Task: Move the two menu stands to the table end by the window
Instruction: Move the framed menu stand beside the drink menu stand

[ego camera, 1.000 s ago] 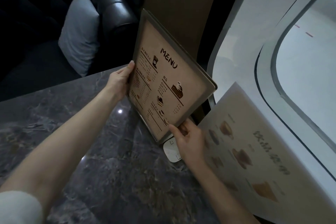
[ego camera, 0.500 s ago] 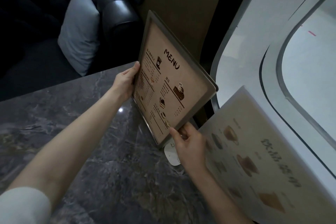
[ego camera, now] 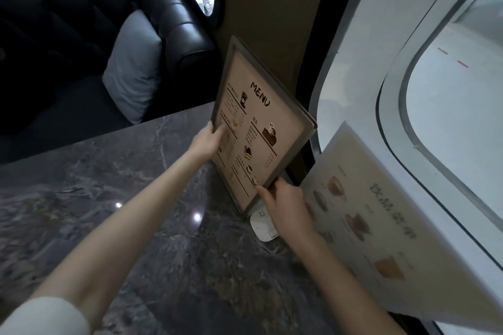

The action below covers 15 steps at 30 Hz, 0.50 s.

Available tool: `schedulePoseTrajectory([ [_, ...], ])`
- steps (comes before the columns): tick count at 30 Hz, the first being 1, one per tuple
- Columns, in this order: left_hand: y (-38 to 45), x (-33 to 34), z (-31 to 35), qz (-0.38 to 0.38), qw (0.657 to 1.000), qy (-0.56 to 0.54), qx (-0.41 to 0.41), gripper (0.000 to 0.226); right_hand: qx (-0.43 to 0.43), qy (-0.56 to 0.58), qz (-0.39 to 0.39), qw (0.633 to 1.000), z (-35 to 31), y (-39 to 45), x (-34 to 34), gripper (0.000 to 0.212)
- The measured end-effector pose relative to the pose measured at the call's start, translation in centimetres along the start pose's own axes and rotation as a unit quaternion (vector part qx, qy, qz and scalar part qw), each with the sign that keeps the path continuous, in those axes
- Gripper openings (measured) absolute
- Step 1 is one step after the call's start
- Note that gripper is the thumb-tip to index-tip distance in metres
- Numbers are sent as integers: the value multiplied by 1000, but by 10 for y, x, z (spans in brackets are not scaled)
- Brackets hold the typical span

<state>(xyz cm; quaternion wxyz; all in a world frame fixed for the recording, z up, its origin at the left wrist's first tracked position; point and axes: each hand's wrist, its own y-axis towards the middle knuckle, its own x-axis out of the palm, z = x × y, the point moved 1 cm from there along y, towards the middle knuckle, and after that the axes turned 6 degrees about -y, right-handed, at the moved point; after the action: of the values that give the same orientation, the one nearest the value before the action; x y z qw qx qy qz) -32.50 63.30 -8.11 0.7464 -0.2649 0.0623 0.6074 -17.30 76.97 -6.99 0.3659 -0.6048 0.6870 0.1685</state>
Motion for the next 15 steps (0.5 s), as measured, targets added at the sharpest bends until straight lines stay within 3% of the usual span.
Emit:
schedulePoseTrajectory([
  [5, -36, 3, 2, -30, 991, 125, -26, 57, 4, -100, -13, 995, -15, -10, -20, 31],
  [8, -55, 1, 3, -41, 989, 140, -34, 57, -55, -136, -21, 989, -37, -19, -36, 31],
  [15, -75, 9, -12, -34, 996, -15, -79, 44, -163, -170, 16, 972, -92, -48, -100, 28],
])
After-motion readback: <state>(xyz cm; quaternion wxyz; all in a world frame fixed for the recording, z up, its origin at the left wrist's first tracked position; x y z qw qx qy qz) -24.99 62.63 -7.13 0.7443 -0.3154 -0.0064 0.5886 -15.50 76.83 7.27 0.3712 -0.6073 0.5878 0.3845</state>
